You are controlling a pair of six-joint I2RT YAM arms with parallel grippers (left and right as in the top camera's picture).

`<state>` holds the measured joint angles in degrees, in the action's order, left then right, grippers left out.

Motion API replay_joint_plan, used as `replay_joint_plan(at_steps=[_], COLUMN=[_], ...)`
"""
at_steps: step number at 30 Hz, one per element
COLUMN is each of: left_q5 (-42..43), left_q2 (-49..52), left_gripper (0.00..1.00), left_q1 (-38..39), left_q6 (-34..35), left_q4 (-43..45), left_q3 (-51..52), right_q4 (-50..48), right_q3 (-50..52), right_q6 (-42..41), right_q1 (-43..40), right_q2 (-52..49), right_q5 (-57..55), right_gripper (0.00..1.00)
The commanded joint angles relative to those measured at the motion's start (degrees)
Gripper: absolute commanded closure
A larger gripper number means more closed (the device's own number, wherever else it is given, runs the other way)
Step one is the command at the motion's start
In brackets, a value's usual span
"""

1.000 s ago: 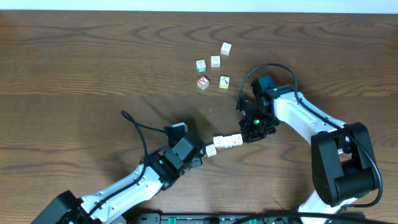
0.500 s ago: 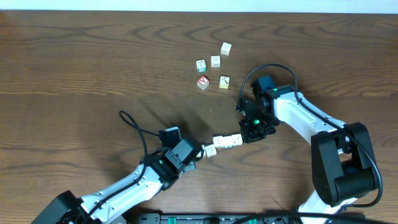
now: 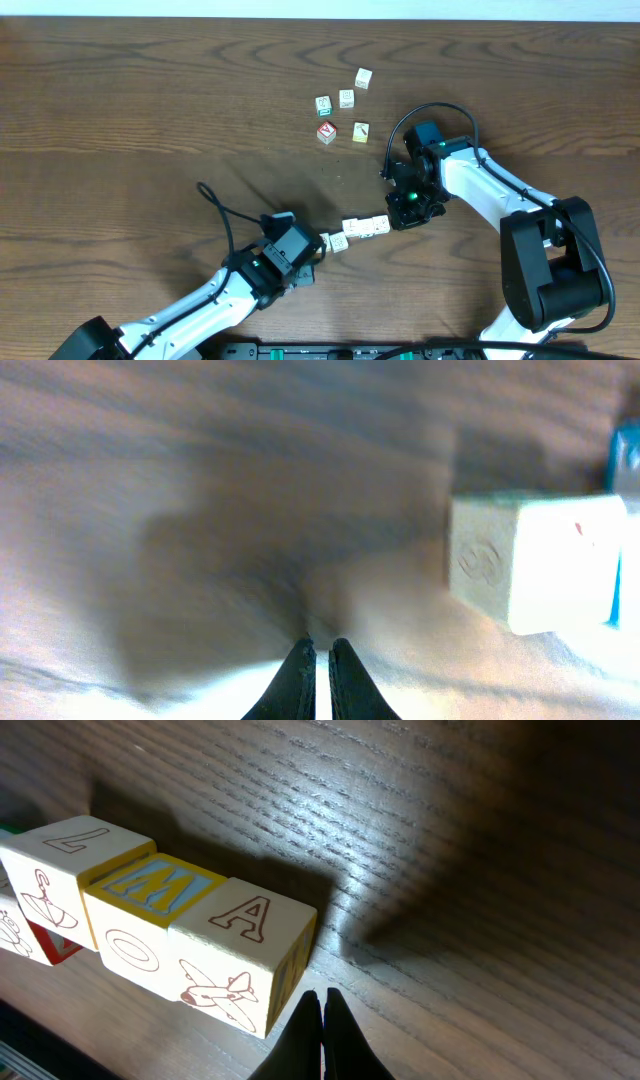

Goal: Lift 5 blocks

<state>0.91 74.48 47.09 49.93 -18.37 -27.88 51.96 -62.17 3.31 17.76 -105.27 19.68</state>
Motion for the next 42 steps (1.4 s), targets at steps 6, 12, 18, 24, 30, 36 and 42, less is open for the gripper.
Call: replay_joint_plan(at_steps=[6,12,18,24,30,36,42], left_q5=[1.99,-4.74,-5.20,-4.13,-4.31,-3.82,1.95], left_q2=[-0.28,2.25,8.70,14.64,15.37,15.32,15.32], left_gripper=[0.91,0.91,0.91,0.91,0.92,0.92,0.93], left_q1=[7.10,7.19,6.97,6.99,6.97,6.99,7.56], left_q6=[-1.38,-1.36,-1.38,-1.11,-0.74,0.96,1.62], left_q4=[3.28,6.38,13.44,19.74,19.78,17.68,17.64], left_q3=[-0.11,-0.11,-0.11,-0.11,-0.11,-0.11,-0.11], right_q4=[-0.59,-0.50,-0.48,-0.26,-0.35,-0.31,-0.37], right_q3=[0.11,0.11,0.11,0.11,0.11,0.11,0.11], right_q6=[-0.72,-0.74,-1.14,-1.14,-1.11,-1.11,-1.14], right_q1=[0.35,0.35,0.35,0.35,0.35,0.35,0.35], right_q2=[0.04,0.04,0.04,0.04,0.04,0.04,0.04], right_q5=[-0.15,-0.15,-0.13,-0.15,-0.15,-0.50,-1.44], right_gripper=[0.99,0.99,0.99,0.99,0.99,0.99,0.99])
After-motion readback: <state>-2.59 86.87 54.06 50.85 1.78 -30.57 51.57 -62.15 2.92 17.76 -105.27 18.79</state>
